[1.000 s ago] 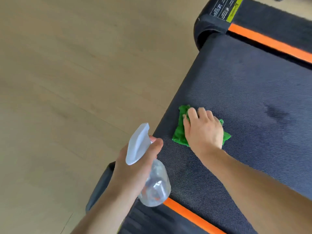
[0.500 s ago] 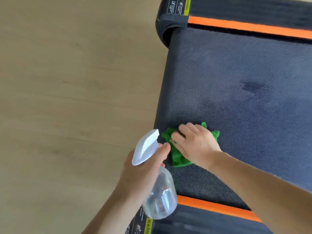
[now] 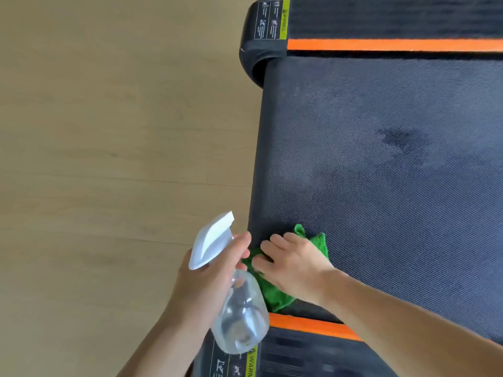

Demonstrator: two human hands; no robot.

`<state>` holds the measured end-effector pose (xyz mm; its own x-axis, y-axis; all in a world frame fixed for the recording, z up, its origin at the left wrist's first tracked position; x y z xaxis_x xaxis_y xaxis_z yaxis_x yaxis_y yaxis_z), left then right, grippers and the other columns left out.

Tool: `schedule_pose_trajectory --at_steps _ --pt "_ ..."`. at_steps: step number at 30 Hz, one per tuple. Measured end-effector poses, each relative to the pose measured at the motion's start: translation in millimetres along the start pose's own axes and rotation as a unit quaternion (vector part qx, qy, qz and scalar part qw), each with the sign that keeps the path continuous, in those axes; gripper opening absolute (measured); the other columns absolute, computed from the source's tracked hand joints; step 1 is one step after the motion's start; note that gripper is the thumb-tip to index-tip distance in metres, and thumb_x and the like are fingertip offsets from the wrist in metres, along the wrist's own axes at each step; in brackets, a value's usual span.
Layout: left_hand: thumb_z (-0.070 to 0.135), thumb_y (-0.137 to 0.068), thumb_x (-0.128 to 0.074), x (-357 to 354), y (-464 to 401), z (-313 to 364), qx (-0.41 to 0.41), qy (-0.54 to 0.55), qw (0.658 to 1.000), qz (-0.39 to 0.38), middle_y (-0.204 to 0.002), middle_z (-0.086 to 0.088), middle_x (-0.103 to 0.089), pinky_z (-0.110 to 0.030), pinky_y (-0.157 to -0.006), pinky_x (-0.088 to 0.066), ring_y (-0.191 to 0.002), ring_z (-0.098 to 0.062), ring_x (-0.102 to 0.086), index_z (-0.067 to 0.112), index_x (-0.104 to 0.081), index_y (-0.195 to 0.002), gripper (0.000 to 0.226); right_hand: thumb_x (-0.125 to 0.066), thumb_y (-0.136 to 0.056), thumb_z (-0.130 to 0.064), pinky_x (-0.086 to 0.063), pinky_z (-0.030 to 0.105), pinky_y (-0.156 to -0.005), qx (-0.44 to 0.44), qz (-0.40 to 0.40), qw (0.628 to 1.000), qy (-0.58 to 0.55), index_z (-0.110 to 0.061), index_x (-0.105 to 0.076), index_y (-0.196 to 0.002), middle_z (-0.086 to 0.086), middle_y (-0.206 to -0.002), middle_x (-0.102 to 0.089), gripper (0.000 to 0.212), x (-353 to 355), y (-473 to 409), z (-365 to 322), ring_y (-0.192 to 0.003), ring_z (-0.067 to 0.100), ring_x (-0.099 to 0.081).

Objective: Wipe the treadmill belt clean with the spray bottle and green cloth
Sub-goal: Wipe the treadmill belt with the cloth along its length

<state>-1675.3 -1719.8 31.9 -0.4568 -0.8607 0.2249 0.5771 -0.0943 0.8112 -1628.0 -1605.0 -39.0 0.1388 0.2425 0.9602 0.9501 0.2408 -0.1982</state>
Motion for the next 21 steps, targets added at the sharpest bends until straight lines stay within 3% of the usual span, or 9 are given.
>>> schedule_pose_trajectory --at_steps 4,6,8,10,12,16,18,21 --pt "0.081 -0.038 -0.065 34 -92 -46 -0.01 -0.035 0.999 -0.018 -0.105 -0.004 -0.082 -0.036 -0.079 -0.05 -0.067 -0.019 -0.068 0.039 -0.082 -0.068 0.054 -0.058 -0.094 -0.035 -0.044 0.04 -0.063 -0.168 0.031 0.983 0.059 -0.019 -0.057 -0.093 0.005 -0.082 -0.055 0.016 4 -74 97 -0.075 0.029 -0.054" --pt "0.078 -0.046 -0.065 30 -112 -36 -0.007 -0.07 0.996 -0.062 -0.107 -0.004 -0.082 -0.029 -0.073 -0.045 -0.065 -0.019 -0.067 0.033 -0.081 -0.068 0.052 -0.057 -0.092 -0.035 -0.044 0.04 -0.066 -0.201 0.023 0.977 0.069 -0.019 -0.057 -0.095 0.004 -0.085 -0.056 0.016 0 -92 105 -0.078 0.028 -0.054" --pt "0.07 -0.063 -0.073 21 -93 8 -0.002 -0.093 0.994 -0.057 -0.099 0.005 -0.083 -0.03 -0.079 -0.051 -0.074 -0.019 -0.072 0.03 -0.082 -0.076 0.043 -0.056 -0.091 -0.034 -0.043 0.04 -0.067 -0.247 0.028 0.967 0.058 -0.019 -0.055 -0.095 0.003 -0.086 -0.054 0.016 1 -85 95 -0.079 0.027 -0.052" --pt "0.072 -0.062 -0.073 18 -94 24 -0.002 -0.089 0.995 -0.044 -0.091 0.009 -0.082 -0.038 -0.087 -0.056 -0.088 -0.023 -0.077 0.033 -0.083 -0.079 0.043 -0.057 -0.089 -0.036 -0.042 0.039 -0.066 -0.247 -0.003 0.968 0.033 -0.021 -0.052 -0.094 0.001 -0.086 -0.051 0.017 -3 -62 61 -0.078 0.026 -0.05" --pt "0.076 -0.055 -0.071 18 -87 39 -0.009 -0.099 0.992 -0.084 -0.092 0.006 -0.082 -0.039 -0.087 -0.056 -0.092 -0.026 -0.077 0.033 -0.083 -0.081 0.052 -0.062 -0.083 -0.038 -0.04 0.037 -0.063 -0.198 -0.058 0.979 -0.001 -0.024 -0.051 -0.091 -0.001 -0.085 -0.051 0.018 -13 -39 14 -0.077 0.024 -0.05" --pt "0.078 -0.048 -0.064 5 -100 48 -0.018 -0.183 0.971 -0.153 -0.087 0.008 -0.081 -0.03 -0.071 -0.052 -0.067 -0.004 -0.072 0.027 -0.083 -0.085 0.066 -0.063 -0.083 -0.027 -0.036 0.033 -0.059 -0.126 -0.066 0.99 -0.007 -0.025 -0.054 -0.084 -0.003 -0.077 -0.051 0.009 -15 -14 -42 -0.069 0.021 -0.048" --pt "0.08 -0.045 -0.062 -1 -107 43 -0.002 -0.218 0.96 -0.178 -0.087 0.008 -0.081 -0.029 -0.07 -0.05 -0.065 -0.004 -0.071 0.03 -0.083 -0.082 0.066 -0.061 -0.087 -0.023 -0.037 0.033 -0.06 -0.099 -0.062 0.993 0.008 -0.023 -0.054 -0.084 -0.001 -0.078 -0.053 0.008 -16 -24 -34 -0.069 0.022 -0.048" --pt "0.082 -0.044 -0.057 -10 -124 31 -0.007 -0.263 0.937 -0.23 -0.089 0.006 -0.08 -0.029 -0.072 -0.05 -0.065 -0.005 -0.072 0.043 -0.08 -0.073 0.054 -0.055 -0.085 -0.025 -0.04 0.036 -0.06 -0.184 -0.008 0.982 0.044 -0.022 -0.053 -0.082 0.002 -0.08 -0.056 0.005 -11 -60 21 -0.071 0.025 -0.051"
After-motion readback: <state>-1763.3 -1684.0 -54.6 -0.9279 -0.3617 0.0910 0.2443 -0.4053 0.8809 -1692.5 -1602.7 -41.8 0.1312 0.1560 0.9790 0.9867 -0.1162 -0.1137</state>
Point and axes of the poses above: each hand's wrist, its own y-axis away from the middle knuckle, its own x-axis out of the back of the hand, z = x × y, the point moved 9 cm from there along -y, towards the middle knuckle
